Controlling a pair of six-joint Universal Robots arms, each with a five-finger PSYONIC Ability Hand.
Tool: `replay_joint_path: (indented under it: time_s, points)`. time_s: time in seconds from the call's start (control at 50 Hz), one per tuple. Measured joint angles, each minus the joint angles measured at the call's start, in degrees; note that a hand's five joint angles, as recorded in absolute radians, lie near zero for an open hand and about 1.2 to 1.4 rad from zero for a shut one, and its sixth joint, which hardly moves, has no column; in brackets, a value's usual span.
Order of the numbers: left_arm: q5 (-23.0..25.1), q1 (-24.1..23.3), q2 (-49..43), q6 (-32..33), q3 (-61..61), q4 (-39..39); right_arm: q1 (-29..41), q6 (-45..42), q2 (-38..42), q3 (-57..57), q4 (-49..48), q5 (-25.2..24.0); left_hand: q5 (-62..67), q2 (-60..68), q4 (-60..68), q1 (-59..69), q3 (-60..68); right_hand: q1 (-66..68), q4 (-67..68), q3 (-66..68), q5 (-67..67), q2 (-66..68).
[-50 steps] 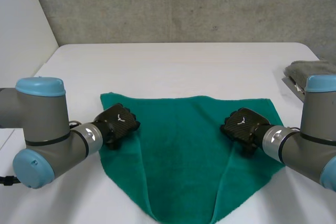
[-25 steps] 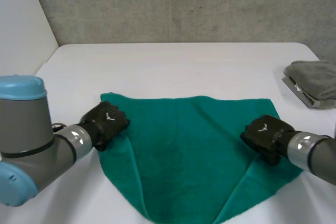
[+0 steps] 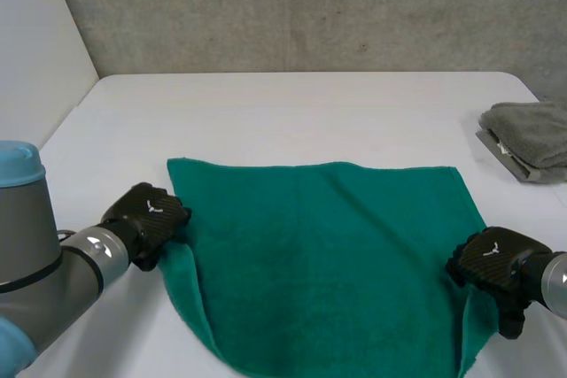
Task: Fold the laundry.
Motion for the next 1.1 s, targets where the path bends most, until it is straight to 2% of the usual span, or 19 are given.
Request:
replay_joint_path:
  time_s: [0.3,0.32,0.36,0.38,0.4,0.42,0.44,0.52,0.62,0.66,0.82,0.88,1.0,1.1]
  points:
    - [-0.3,0.5,-6.3,-1.8,4.9,2.7,-0.9,0.1,-0.1,2.5,-0.4,-2.0,0.0,0.0,0.2,0.0,0.1,-1.1,-1.4,-0.8,-1.4,-0.9]
    - [-0.3,0.6,-7.1,-2.7,5.7,2.6,-0.9,0.0,-0.1,3.2,-0.9,-2.7,0.0,0.0,0.2,0.0,0.1,5.6,6.3,7.6,5.6,7.4]
    - [-0.3,0.7,-7.3,-3.1,5.9,2.6,-0.9,0.0,-0.1,3.3,-1.1,-2.9,0.0,0.0,0.2,0.0,0.1,5.6,6.3,7.6,5.6,7.4]
    - [-0.3,0.8,-7.7,-3.5,6.2,2.5,-0.9,0.0,-0.1,3.6,-1.4,-3.4,0.0,0.0,0.2,0.0,0.1,21.5,23.8,25.2,22.0,25.6]
    - [-0.3,0.8,-7.7,-3.5,6.2,2.5,-0.9,0.0,-0.1,3.6,-1.4,-3.4,0.0,0.0,0.2,0.0,0.1,21.5,23.8,25.2,22.0,25.6]
    - [-0.3,1.1,-8.3,-4.8,6.8,2.3,-0.9,0.0,-0.1,3.9,-1.9,-4.1,0.0,0.0,0.2,0.0,0.1,28.6,33.3,33.9,31.6,34.4]
    - [-0.3,1.2,-8.5,-5.4,7.1,2.2,-0.9,0.0,-0.2,3.9,-2.4,-5.2,0.0,0.0,0.2,0.0,0.1,30.1,37.8,37.6,36.1,37.2]
    - [-0.3,1.3,-7.9,-6.3,7.0,1.9,-1.0,0.5,-1.6,2.7,-2.5,-6.2,0.0,0.0,0.2,0.0,0.1,30.1,37.8,37.6,36.1,37.2]
    - [-0.2,1.7,-3.5,-7.5,6.5,0.7,-1.2,3.5,-5.8,-1.2,-2.1,-6.7,0.0,0.1,0.2,0.0,0.1,30.1,37.9,37.6,36.3,37.2]
    - [-0.2,2.2,0.0,-8.8,6.4,0.0,-1.5,7.8,-8.9,-5.4,-1.6,-6.9,0.0,0.1,0.2,0.0,0.1,30.1,38.0,37.6,36.3,37.2]
    - [-0.1,5.3,17.1,-18.0,7.7,-1.7,-2.0,20.5,-16.1,-23.7,2.8,-6.7,0.0,0.1,0.2,0.0,0.1,30.1,38.0,37.6,36.5,37.2]
    - [0.1,7.2,21.9,-21.2,7.9,-2.3,-2.2,21.6,-16.5,-28.2,5.5,-6.6,0.0,0.1,0.2,0.0,0.1,30.1,38.0,37.6,36.5,37.2]
    - [0.3,9.3,24.8,-23.3,7.4,-2.9,-2.3,21.7,-15.7,-32.6,9.5,-6.5,0.0,0.1,0.2,0.0,0.1,30.1,38.0,37.6,36.6,37.2]
    - [0.3,10.5,22.3,-23.7,5.9,-2.9,-0.1,20.9,-7.6,-35.6,11.8,-4.9,0.0,0.1,0.3,0.0,0.2,30.1,38.0,37.6,36.7,37.2]
